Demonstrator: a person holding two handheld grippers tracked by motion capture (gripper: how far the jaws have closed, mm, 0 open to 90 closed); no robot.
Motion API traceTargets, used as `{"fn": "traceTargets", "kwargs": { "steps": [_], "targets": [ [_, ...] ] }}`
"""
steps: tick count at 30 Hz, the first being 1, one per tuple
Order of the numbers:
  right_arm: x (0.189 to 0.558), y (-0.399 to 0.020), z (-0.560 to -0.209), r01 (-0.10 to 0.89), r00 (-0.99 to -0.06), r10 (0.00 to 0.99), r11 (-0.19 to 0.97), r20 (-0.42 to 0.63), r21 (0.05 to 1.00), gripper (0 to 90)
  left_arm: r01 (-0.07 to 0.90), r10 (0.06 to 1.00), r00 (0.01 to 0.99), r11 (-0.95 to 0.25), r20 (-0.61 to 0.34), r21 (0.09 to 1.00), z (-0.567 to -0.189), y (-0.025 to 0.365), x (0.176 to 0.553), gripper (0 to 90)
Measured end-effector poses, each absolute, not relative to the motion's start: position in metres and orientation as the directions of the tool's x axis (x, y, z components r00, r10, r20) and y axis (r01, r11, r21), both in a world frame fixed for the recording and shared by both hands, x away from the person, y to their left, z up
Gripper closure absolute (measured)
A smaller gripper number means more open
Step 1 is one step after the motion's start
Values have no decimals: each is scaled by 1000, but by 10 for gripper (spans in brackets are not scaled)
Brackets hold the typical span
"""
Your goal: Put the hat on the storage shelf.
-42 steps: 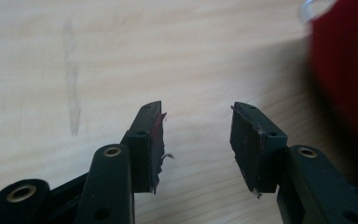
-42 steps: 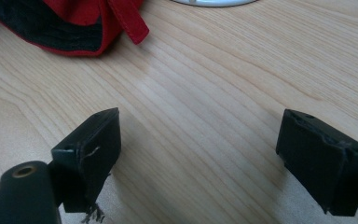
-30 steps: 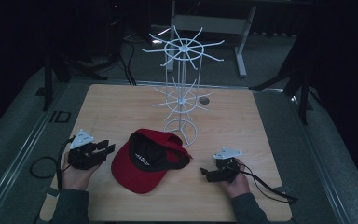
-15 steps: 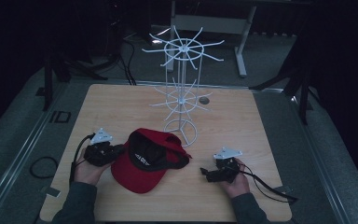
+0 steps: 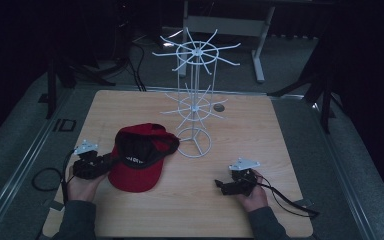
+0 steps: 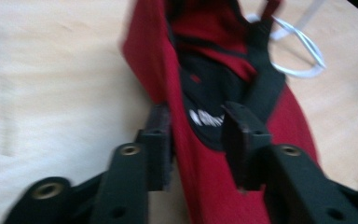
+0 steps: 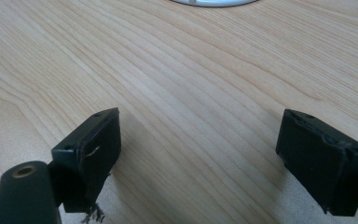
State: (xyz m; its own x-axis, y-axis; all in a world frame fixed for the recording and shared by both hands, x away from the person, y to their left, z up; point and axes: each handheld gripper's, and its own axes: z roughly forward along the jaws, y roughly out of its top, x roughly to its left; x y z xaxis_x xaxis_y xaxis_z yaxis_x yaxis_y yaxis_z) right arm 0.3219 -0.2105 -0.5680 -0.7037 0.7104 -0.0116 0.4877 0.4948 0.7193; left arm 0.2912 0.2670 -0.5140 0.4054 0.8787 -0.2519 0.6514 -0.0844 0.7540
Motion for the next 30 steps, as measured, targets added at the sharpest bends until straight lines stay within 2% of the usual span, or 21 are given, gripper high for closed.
{"fn": "traceTargets", "kwargs": {
  "steps": [3, 14, 18, 26, 30],
  "targets": [
    [322, -210, -568, 488, -704, 710, 495, -12, 719, 136, 679, 853, 434, -99, -289, 727, -521, 263, 290, 593],
    [322, -210, -568, 490, -703, 711, 494, -10, 718, 136, 747, 799, 513, -234, -314, 622, -541, 242, 294, 627],
    [322, -210, -568, 489, -703, 711, 494, -10, 719, 136, 758, 768, 534, -250, -353, 603, -543, 236, 298, 648],
    [322, -210, -568, 488, -704, 710, 495, -11, 719, 136, 772, 724, 562, -285, -400, 568, -547, 220, 303, 634],
    [322, -210, -568, 487, -704, 710, 495, -12, 719, 136, 770, 702, 575, -289, -421, 570, -544, 215, 302, 681]
  ]
}}
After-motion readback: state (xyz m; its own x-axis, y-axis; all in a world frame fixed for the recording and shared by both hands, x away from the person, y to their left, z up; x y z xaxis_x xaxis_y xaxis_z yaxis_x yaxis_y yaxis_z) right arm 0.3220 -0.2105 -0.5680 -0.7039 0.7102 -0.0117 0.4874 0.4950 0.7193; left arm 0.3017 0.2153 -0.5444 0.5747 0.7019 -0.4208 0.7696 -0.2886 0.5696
